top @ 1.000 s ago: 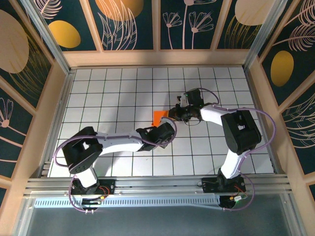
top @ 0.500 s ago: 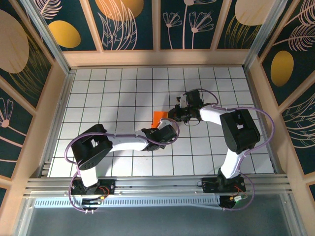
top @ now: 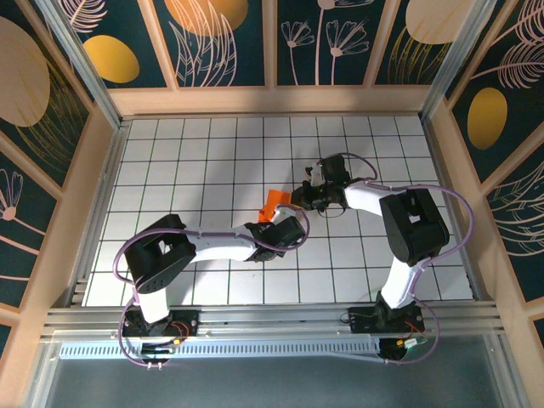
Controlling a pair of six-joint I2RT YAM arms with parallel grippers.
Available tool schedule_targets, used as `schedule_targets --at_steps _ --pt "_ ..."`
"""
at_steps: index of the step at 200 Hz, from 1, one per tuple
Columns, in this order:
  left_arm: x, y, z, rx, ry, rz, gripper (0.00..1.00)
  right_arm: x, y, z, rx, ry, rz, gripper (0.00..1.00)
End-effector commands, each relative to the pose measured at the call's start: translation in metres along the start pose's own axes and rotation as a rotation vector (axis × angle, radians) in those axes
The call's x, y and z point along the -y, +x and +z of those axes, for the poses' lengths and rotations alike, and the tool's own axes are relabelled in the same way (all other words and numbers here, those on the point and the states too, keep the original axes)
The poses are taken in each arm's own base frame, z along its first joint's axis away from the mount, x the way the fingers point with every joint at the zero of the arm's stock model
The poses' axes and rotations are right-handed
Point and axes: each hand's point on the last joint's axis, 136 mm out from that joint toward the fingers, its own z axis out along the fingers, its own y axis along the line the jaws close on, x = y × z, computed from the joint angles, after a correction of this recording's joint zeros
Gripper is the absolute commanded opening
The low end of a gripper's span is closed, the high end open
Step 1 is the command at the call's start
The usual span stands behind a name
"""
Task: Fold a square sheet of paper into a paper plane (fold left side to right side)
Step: Fold the wing for the fifth time at the center of the table.
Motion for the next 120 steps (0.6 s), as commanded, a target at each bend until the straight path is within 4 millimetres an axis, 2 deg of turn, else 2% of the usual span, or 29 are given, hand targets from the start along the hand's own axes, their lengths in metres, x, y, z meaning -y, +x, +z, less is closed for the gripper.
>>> schedule_targets --at_steps 1,27,47,55,72,88,93,120 --pt "-0.010 -0.002 -0.010 0.021 -0.038 -0.014 0.07 0.002 -0.007 -0.003 0.020 0.038 -0.021 0.03" --pt "-0.015 -0.011 -0.022 0.046 -0.028 -0.025 0.00 0.007 -0.012 -0.013 0.051 0.069 -0.042 0.15" --pt "-0.009 -0.013 -0.024 0.033 0.031 -0.023 0.00 0.009 -0.017 -0.023 0.079 0.082 -0.058 0.32" --pt "-0.006 -0.020 -0.032 0.043 0.081 -0.039 0.00 0.009 -0.021 -0.030 0.102 0.077 -0.055 0.37" --pt "-0.001 -0.024 -0.033 0.026 0.164 -0.071 0.00 0.008 -0.028 -0.047 0.157 0.050 -0.047 0.48" --pt "0.003 -0.030 -0.035 0.020 0.253 -0.114 0.00 0.012 -0.035 -0.065 0.208 0.052 -0.044 0.55" --pt "0.002 -0.022 -0.031 -0.003 0.278 -0.120 0.00 0.012 -0.036 -0.069 0.220 0.058 -0.048 0.57" --pt "0.012 -0.023 -0.031 -0.041 0.430 -0.177 0.00 0.026 -0.040 -0.090 0.276 0.111 -0.056 0.64"
